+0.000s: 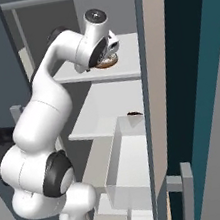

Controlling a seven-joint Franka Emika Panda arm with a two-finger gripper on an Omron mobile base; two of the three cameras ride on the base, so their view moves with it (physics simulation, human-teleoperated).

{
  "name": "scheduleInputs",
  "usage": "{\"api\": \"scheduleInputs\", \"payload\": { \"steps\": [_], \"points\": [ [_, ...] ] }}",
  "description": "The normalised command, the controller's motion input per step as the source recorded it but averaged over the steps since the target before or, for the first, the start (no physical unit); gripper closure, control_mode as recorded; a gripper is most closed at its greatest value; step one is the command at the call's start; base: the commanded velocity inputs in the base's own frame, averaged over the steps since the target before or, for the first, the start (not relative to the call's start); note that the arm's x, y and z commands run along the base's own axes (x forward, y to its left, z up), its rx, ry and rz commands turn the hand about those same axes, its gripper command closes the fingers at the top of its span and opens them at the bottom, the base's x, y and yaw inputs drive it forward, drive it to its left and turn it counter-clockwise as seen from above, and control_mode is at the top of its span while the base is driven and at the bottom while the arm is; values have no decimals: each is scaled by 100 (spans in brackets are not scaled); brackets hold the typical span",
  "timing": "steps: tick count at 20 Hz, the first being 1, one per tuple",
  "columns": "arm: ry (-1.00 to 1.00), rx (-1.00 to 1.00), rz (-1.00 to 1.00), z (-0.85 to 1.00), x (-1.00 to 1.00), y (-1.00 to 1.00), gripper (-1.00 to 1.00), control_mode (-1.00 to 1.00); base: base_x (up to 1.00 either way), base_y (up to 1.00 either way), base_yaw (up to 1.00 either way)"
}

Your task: Take the donut and cake from the fridge and place them on the empty tray on the dining counter.

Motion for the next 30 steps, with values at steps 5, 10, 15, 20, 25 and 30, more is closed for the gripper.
{"api": "scheduleInputs", "payload": {
  "steps": [5,10,15,20,25,30],
  "points": [
    [9,0,2,-43,38,0,-100,-100,0,0,0],
    [31,0,7,-62,35,0,100,-100,0,0,0],
    [6,0,3,-10,3,0,100,-100,0,0,0],
    [-34,-3,3,-36,-55,6,100,-100,0,0,0],
    [-75,-10,3,-75,-100,34,100,-100,0,0,0],
    [-35,-6,0,13,-95,55,100,-100,0,0,0]
  ]
}}
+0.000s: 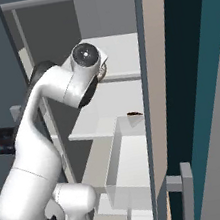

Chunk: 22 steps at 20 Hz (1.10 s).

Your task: Take the donut and cake from the fridge and place them on the empty tray on the dining counter.

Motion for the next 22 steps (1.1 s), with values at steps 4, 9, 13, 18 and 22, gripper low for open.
{"api": "scheduleInputs", "payload": {
  "steps": [4,9,13,18,22],
  "points": [
    [-8,-14,0,100,-80,41,100,-100,0,0,0],
    [-20,-13,-3,99,-100,21,100,-100,0,0,0],
    [-39,-5,-19,58,-100,0,100,-100,0,0,0],
    [-54,-7,-18,-26,-100,2,100,-100,0,0,0],
    [-21,-2,-12,-76,-100,3,100,-100,0,0,0]
  ]
}}
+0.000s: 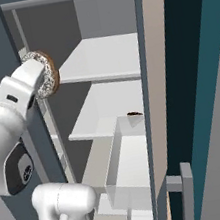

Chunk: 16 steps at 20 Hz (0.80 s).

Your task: Take the donut and cake from the fridge and place them on the empty tray on the dining counter.

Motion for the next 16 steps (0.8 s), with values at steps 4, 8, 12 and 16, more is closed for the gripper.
{"api": "scheduleInputs", "payload": {
  "steps": [4,8,12,16],
  "points": [
    [21,0,-2,-64,-77,1,100,-100,0,0,0],
    [28,-3,0,-78,-22,9,100,-100,0,0,0],
    [35,-2,0,-88,0,6,100,-100,0,0,0],
    [5,0,3,-4,-4,0,100,-100,0,0,0]
  ]
}}
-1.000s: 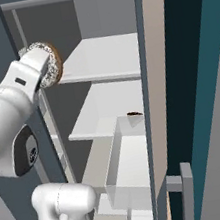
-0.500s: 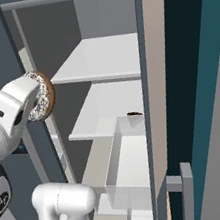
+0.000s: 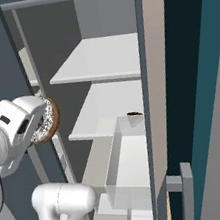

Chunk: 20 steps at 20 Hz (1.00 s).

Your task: Take the donut and cake from the fridge and place them on the empty tray on the dining counter.

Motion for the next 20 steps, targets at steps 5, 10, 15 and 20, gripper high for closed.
{"api": "scheduleInputs", "payload": {
  "steps": [5,10,15,20],
  "points": [
    [-2,0,0,0,0,4,100,100,-2,2,0],
    [0,0,0,0,0,0,100,100,-92,0,1],
    [0,0,0,0,0,0,100,100,-100,-4,16],
    [0,0,0,0,0,0,100,100,-96,0,56]
  ]
}}
